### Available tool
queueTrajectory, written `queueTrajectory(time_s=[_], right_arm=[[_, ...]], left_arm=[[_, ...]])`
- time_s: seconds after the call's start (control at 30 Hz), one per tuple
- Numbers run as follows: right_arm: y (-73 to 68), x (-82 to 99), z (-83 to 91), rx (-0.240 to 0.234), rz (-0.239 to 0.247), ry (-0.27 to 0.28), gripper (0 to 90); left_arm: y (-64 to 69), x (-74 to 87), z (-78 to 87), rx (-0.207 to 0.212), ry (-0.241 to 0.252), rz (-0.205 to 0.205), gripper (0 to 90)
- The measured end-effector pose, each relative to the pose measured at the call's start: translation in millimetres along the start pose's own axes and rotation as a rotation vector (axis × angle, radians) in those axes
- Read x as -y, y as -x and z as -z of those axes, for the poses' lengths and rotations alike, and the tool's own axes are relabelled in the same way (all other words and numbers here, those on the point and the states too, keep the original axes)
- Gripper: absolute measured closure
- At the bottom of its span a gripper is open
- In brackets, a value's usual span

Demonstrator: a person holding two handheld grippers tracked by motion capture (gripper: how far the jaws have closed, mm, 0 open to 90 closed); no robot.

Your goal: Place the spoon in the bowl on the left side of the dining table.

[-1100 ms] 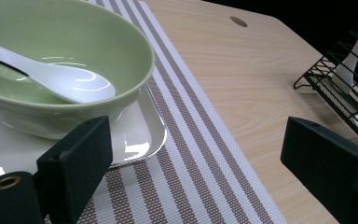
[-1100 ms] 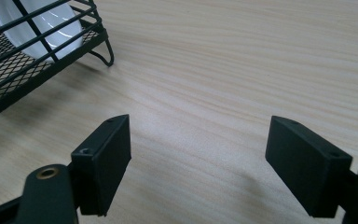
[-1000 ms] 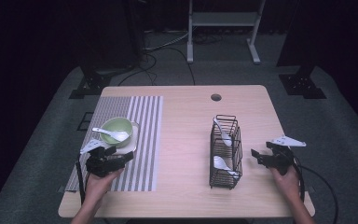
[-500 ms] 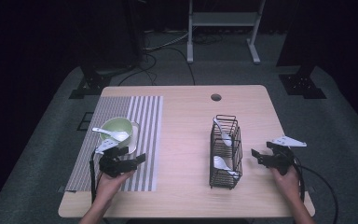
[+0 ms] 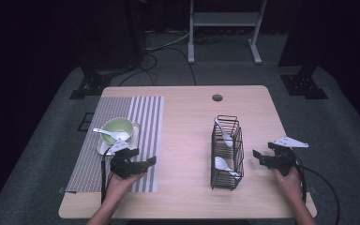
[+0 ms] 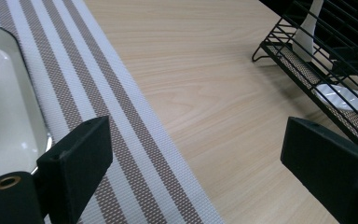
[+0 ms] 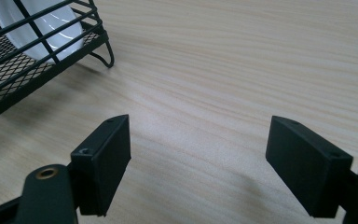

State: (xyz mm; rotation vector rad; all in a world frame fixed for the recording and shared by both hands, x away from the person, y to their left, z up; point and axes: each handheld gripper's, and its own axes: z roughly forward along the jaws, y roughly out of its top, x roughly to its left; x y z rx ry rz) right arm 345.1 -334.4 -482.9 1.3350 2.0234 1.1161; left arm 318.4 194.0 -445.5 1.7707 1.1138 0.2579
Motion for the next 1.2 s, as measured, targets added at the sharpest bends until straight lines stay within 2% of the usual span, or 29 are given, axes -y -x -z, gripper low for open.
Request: queueTrajectory(time_s=[0.3, 0.5, 0.63, 0.8, 0.93, 1.03, 1.13, 1.2], right_arm=[[0.2, 0.2, 0.2, -0.001, 0.002, 0.004, 20.8], [0.2, 0.2, 0.4, -0.003, 0.0, 0.007, 20.9], [0.5, 0.2, 0.6, -0.006, -0.003, 0.008, 20.9], [0.9, 0.4, 1.1, -0.01, -0.008, 0.011, 20.9], [0.9, 0.5, 1.3, -0.008, -0.007, 0.013, 20.9], [1.1, 0.6, 1.4, -0.009, -0.009, 0.014, 20.9], [2.2, 0.7, 1.7, -0.016, -0.017, 0.019, 20.9], [4.4, 1.0, 2.2, -0.026, -0.035, 0.025, 20.9]], left_arm=[[12.4, 0.0, -9.9, 0.03, -0.007, -0.012, 8.0], [23.0, 0.0, -15.8, 0.042, -0.007, -0.033, 8.0], [32.7, 2.0, -20.2, 0.049, -0.019, -0.063, 8.0], [39.6, 6.2, -24.8, 0.065, -0.031, -0.073, 8.0], [43.9, 10.4, -26.4, 0.05, -0.028, -0.094, 8.0], [45.6, 12.5, -26.9, 0.058, -0.028, -0.089, 8.0], [47.8, 18.7, -27.2, 0.046, -0.024, -0.08, 8.0], [48.6, 20.8, -27.9, 0.04, -0.038, -0.097, 8.0]])
